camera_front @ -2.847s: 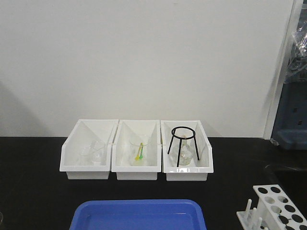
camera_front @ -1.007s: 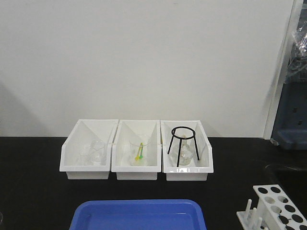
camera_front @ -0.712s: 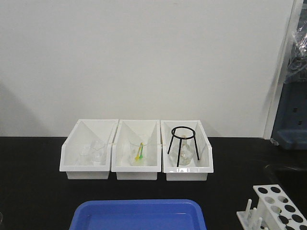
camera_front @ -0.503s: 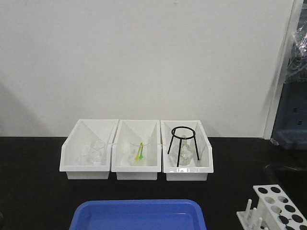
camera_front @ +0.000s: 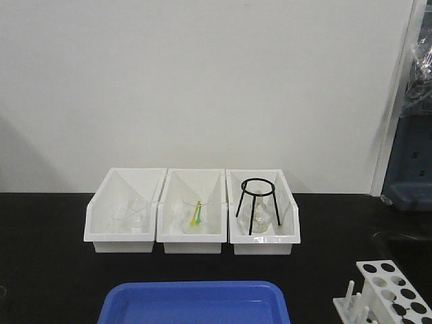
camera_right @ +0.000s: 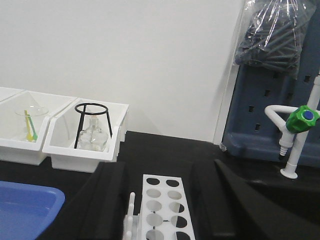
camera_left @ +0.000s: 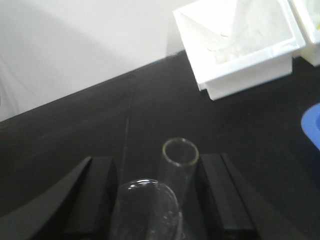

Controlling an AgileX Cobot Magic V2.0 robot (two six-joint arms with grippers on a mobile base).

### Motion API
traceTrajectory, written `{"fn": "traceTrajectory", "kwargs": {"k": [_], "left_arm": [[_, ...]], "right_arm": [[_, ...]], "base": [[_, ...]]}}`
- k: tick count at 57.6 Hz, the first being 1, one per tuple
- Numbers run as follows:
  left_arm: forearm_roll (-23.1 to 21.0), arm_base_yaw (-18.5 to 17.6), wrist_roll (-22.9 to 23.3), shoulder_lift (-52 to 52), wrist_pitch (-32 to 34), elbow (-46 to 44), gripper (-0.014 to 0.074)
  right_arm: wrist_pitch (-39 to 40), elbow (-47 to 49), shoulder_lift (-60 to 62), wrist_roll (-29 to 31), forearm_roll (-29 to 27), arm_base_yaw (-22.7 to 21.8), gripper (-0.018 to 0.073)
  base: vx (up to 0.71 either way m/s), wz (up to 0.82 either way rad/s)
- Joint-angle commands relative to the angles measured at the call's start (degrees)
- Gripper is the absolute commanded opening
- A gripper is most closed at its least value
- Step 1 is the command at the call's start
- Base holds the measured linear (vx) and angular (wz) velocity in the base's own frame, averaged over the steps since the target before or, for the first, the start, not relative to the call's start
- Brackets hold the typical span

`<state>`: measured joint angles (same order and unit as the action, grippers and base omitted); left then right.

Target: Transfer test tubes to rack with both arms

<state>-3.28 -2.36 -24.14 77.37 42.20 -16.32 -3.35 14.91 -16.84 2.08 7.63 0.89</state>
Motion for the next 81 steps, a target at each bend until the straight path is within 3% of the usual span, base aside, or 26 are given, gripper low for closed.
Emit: {"fn": "traceTrajectory", "kwargs": {"k": [1, 18, 33, 42, 53, 81], "left_arm": [[2.46, 0.16, 0.68, 0.90, 5.90, -1.63, 0.0482], [3.28, 0.16, 0.51, 6.92, 13.86, -1.84, 0.0482], [3.28, 0.16, 0.49, 11.91, 16.59, -5.40, 0.0480], [3.28, 0.16, 0.49, 11.92, 16.46, -5.54, 0.0480], [-1.26, 0.16, 0.49, 11.92, 16.66, -5.17, 0.0480], [-0.79, 0.16, 0.62, 11.92, 24.44, -0.19, 0.0480]], "right_arm": [[5.13, 1.89, -0.99, 0.04, 0.61, -0.33, 0.0372], [5.07, 1.89, -0.99, 0.04, 0.61, -0.33, 0.0372], [5.07, 1.89, -0.99, 0.04, 0.61, -0.33, 0.0372], [5.07, 1.89, -0.99, 0.04, 0.61, -0.33, 0.0372], [5.07, 1.89, -0.99, 0.04, 0.61, -0.33, 0.0372], [5.07, 1.89, -0.99, 0.04, 0.61, -0.33, 0.0372]], "base": [[0.00, 0.00], [0.00, 0.00], [0.00, 0.00], [0.00, 0.00], [0.00, 0.00], [0.00, 0.00]]}}
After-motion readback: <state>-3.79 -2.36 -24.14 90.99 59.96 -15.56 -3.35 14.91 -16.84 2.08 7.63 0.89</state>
